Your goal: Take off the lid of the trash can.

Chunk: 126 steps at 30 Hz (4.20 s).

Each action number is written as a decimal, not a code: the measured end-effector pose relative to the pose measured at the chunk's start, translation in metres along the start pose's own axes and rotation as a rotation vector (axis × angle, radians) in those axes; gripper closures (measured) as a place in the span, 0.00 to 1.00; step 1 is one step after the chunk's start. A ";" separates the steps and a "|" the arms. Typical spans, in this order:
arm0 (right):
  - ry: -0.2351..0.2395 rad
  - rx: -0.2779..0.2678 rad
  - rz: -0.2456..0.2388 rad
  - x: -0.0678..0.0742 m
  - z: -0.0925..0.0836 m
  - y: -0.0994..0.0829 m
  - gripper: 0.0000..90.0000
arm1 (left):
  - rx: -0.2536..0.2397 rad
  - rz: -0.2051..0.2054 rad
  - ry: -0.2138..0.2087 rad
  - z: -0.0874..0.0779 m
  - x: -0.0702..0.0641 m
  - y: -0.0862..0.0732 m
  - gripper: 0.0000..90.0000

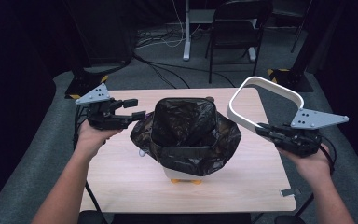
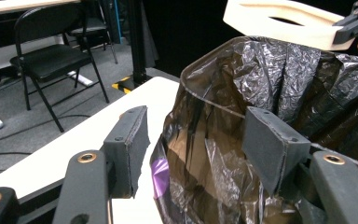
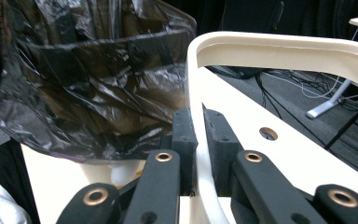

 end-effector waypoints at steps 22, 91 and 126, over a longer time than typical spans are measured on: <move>-0.054 0.044 0.096 -0.007 0.037 -0.055 0.93 | 0.010 0.018 0.001 0.002 -0.005 -0.021 0.45; 0.010 0.234 0.166 0.001 0.120 -0.163 0.92 | -0.010 0.023 0.003 0.005 -0.009 -0.022 0.46; 0.032 0.314 0.240 -0.006 0.130 -0.179 0.68 | 0.003 0.023 -0.011 0.012 -0.008 -0.020 0.44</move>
Point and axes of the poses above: each handheld gripper's, and its own axes: z roughly forward along the jaws, y roughly out of its top, x roughly to its left, the point moved 2 cm from there along z, roughly forward along the jaws, and after that the axes turned 11 degrees about x, right-handed, at the moved point
